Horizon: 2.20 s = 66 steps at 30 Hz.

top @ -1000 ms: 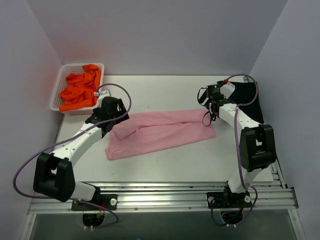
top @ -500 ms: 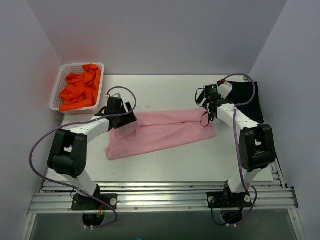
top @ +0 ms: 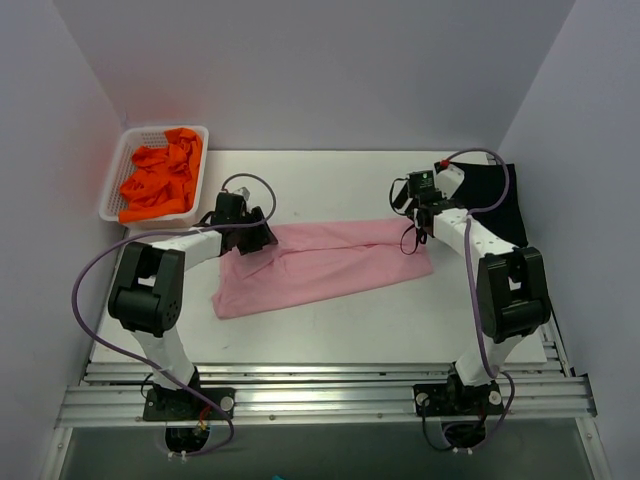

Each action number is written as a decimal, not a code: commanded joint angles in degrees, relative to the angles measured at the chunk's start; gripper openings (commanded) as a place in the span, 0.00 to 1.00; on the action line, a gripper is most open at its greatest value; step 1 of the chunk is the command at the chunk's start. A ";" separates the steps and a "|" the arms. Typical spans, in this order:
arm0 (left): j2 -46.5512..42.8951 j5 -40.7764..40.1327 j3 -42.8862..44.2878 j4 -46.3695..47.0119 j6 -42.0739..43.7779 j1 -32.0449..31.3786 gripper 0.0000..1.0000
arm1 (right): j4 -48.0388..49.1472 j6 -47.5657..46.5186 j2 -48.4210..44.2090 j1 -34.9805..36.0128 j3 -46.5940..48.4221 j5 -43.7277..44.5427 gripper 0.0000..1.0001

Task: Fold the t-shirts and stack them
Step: Fold the tshirt

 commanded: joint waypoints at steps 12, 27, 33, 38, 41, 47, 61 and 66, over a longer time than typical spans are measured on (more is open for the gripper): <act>2.67 2.62 2.86 0.82 4.88 -1.72 0.45 | 0.86 -0.20 1.85 -0.38 -1.48 0.88 1.00; 1.81 -1.42 4.62 -1.89 6.02 -3.30 0.02 | 2.71 -0.38 2.38 -0.65 -2.01 0.26 1.00; -5.75 -13.35 7.42 -11.62 8.13 -8.47 0.02 | 2.27 -0.29 1.50 -0.47 -2.27 0.26 1.00; -9.89 -36.45 11.38 -23.06 7.35 -18.30 0.03 | 1.83 -0.20 -0.52 -0.30 -3.32 0.26 1.00; -10.25 -57.28 11.39 -36.33 -2.88 -26.38 0.42 | 1.74 -0.20 -2.10 -0.21 -4.46 0.09 1.00; -4.11 -65.50 7.34 -54.89 -31.49 -42.58 0.94 | 1.74 -0.03 -3.07 -0.12 -4.64 -0.18 1.00; -19.83 -28.01 -5.31 -4.82 0.82 -17.21 0.95 | 1.83 -0.99 -2.20 1.11 -3.85 0.00 1.00; -12.46 -5.70 2.48 -4.36 6.89 -8.49 0.96 | 1.91 -1.08 -1.32 1.11 -3.41 0.17 1.00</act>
